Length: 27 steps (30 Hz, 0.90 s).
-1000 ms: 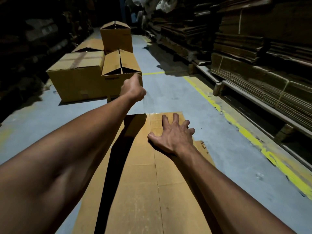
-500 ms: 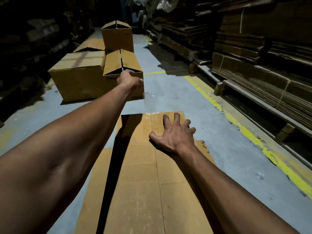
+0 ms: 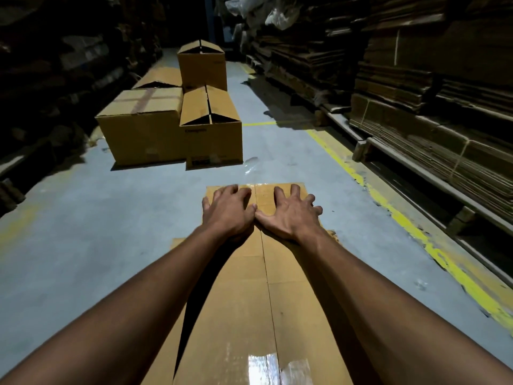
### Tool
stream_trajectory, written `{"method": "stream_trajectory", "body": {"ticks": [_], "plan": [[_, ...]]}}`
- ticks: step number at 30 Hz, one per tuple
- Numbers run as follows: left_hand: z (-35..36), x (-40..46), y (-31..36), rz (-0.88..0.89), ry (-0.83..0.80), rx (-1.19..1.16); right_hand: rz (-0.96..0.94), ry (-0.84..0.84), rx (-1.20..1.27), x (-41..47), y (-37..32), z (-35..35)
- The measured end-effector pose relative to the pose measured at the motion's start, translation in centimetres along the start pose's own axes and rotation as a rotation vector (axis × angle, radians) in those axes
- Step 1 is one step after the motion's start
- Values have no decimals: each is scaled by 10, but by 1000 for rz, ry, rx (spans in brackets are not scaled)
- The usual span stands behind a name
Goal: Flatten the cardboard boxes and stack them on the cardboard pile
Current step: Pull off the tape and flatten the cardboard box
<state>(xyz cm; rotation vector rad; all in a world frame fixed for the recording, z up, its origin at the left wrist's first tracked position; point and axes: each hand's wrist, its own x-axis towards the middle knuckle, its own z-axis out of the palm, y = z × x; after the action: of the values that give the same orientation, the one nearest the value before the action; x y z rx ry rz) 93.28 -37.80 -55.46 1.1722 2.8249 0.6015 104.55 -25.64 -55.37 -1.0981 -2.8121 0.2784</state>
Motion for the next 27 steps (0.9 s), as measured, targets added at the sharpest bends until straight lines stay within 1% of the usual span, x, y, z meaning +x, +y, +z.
{"method": "stream_trajectory", "body": {"ticks": [3, 7, 9, 13, 16, 19, 21, 24, 26, 27], "plan": [[-15, -10, 1, -98, -155, -21, -3, -134, 63, -10, 4, -13], [-34, -30, -2, -180, -354, -35, 89, -331, 56, -39, 10, -26], [-43, -47, 1, -206, -411, 1, 123, -394, 49, -51, 5, -34], [-56, -80, 11, -276, -490, 75, 152, -459, -30, -73, -7, -45], [-60, -95, 18, -349, -510, 91, 161, -480, 11, -93, -9, -55], [-61, -111, 26, -432, -557, 10, 194, -426, 138, -105, -6, -71], [-58, -124, 37, -440, -572, 11, 201, -384, 240, -115, -5, -87], [-56, -145, 59, -431, -543, 65, 199, -324, 297, -124, -5, -111], [-57, -148, 65, -454, -502, 17, 204, -326, 278, -132, -3, -129], [-61, -148, 66, -469, -486, -28, 181, -358, 250, -136, 0, -138]]}}
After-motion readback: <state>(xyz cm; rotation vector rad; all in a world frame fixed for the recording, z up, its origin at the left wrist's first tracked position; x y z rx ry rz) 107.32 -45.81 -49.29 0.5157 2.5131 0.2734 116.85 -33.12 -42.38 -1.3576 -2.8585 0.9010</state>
